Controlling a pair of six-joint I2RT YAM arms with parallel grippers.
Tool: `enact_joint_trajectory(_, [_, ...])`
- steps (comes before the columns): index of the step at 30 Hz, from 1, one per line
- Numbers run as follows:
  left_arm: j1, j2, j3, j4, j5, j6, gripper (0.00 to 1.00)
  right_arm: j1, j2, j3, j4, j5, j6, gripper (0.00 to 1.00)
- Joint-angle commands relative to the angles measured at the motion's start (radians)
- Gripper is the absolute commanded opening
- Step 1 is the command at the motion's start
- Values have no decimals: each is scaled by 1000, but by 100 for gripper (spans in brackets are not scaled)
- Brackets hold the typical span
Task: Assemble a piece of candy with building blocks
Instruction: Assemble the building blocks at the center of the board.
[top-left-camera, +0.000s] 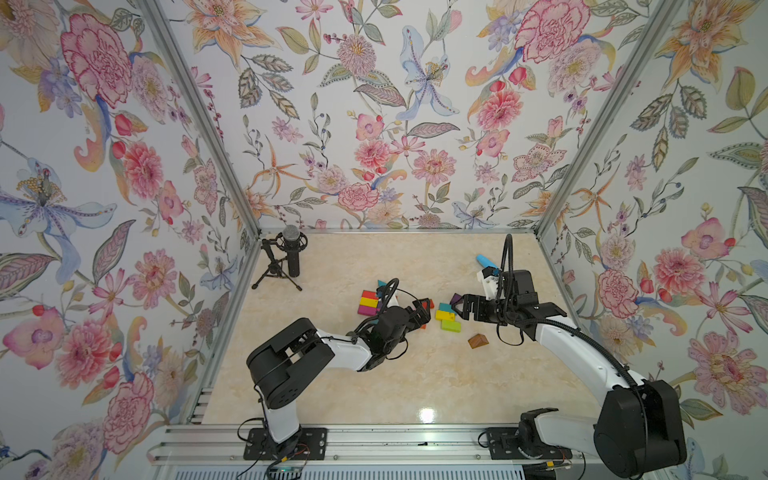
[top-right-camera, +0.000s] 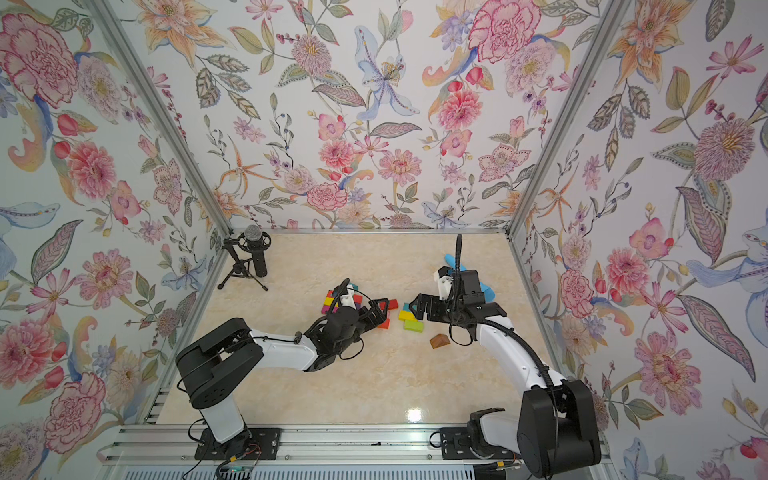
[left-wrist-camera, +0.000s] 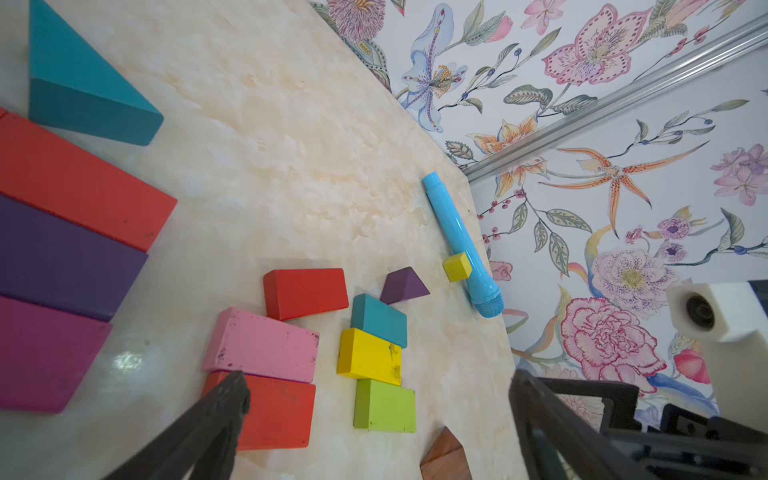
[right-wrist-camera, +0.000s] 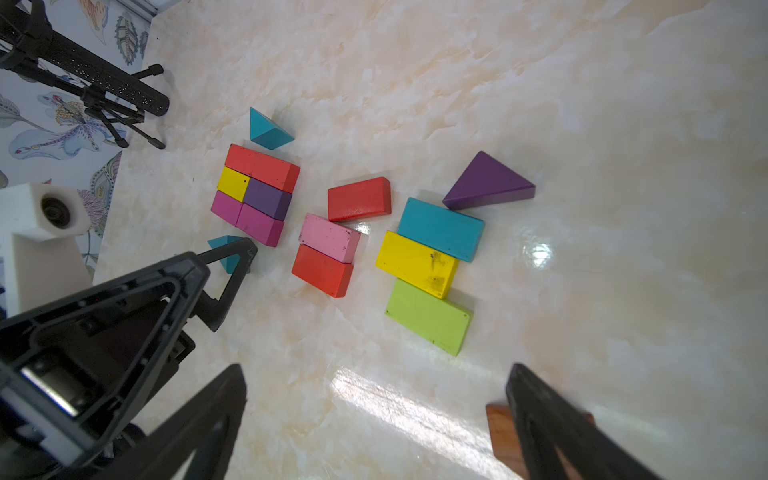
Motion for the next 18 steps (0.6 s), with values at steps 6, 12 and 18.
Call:
enact_joint_trajectory(6, [-17, 96, 62, 95, -158, -47, 99, -11, -64, -31, 38, -78, 1, 100])
enact_joint_trajectory(12, [-29, 138, 93, 93, -196, -48, 99, -22, -88, -61, 68, -103, -1, 100])
enact_joint_trajectory(18, [-34, 174, 105, 109, -233, -73, 99, -38, -135, -100, 102, -133, 26, 100])
